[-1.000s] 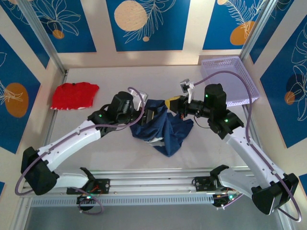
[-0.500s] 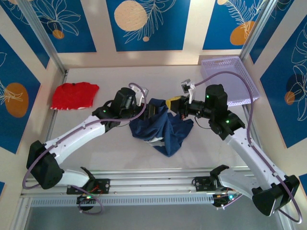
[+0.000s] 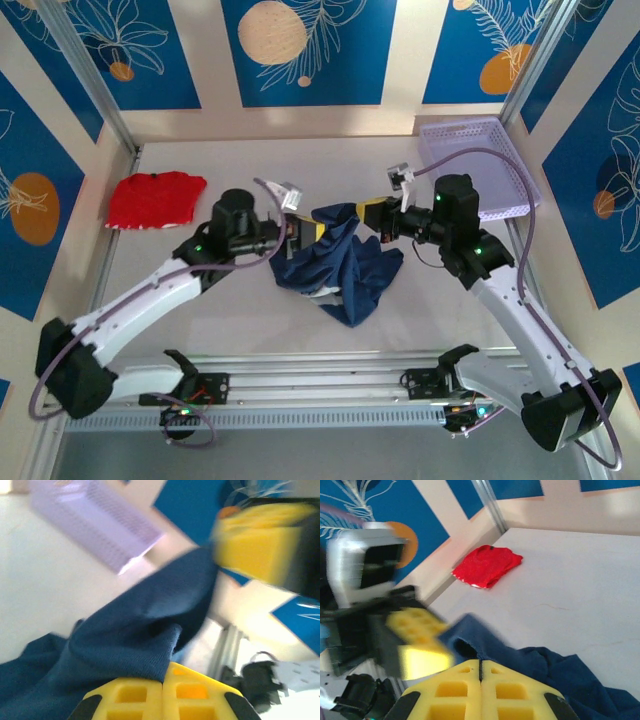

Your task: Fold the inside-out t-shirt

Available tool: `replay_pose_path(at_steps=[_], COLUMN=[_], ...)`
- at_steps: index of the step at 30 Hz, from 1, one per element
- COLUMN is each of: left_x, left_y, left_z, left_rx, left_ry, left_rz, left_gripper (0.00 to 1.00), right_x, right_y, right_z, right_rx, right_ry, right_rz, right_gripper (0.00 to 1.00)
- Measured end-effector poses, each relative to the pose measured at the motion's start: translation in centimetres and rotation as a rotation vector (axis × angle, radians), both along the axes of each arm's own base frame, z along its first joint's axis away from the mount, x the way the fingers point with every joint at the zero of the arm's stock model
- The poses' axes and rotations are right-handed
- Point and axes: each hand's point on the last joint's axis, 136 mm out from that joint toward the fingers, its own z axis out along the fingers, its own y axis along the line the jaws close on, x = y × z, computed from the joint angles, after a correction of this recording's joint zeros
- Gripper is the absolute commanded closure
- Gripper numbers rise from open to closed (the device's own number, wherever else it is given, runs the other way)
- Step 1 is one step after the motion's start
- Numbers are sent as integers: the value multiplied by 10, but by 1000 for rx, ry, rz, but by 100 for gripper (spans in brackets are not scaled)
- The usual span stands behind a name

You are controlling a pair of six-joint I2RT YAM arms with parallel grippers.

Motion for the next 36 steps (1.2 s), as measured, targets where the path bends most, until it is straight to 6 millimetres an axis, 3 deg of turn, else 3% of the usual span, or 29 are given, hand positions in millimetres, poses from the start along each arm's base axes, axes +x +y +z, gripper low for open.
replay_pose_path(at_steps=[5, 9, 12, 16, 19, 23, 26, 30, 36], left_x=[-52, -67, -59, -36, -16, 11, 17, 12, 9], left_y=[12, 15, 17, 24, 33, 53, 61, 61, 58], left_z=[58, 67, 59, 41, 24, -6, -21, -25, -25], left_rx=[-159, -177, -146, -70, 8, 147, 231, 284, 350], left_ry=[-187, -251, -252, -230, -211, -170, -165, -202, -263], left_rz=[-168, -227, -196, -66, 59, 242, 306, 322, 319], left_gripper=[100, 100, 98, 84, 63, 46, 38, 25, 21], right_x=[6, 3, 2, -3, -11, -20, -27, -32, -33], right_y=[-5, -3, -2, 1, 5, 16, 25, 33, 41], right_z=[-7, -8, -8, -5, 1, 6, 9, 9, 2], right_rx=[-7, -3, 0, 13, 37, 62, 76, 80, 72], right_ry=[30, 38, 41, 36, 19, 10, 6, 5, 25], right_rz=[-20, -1, 11, 40, 77, 131, 167, 198, 221], right_gripper=[100, 100, 100, 100, 100, 100, 100, 100, 100])
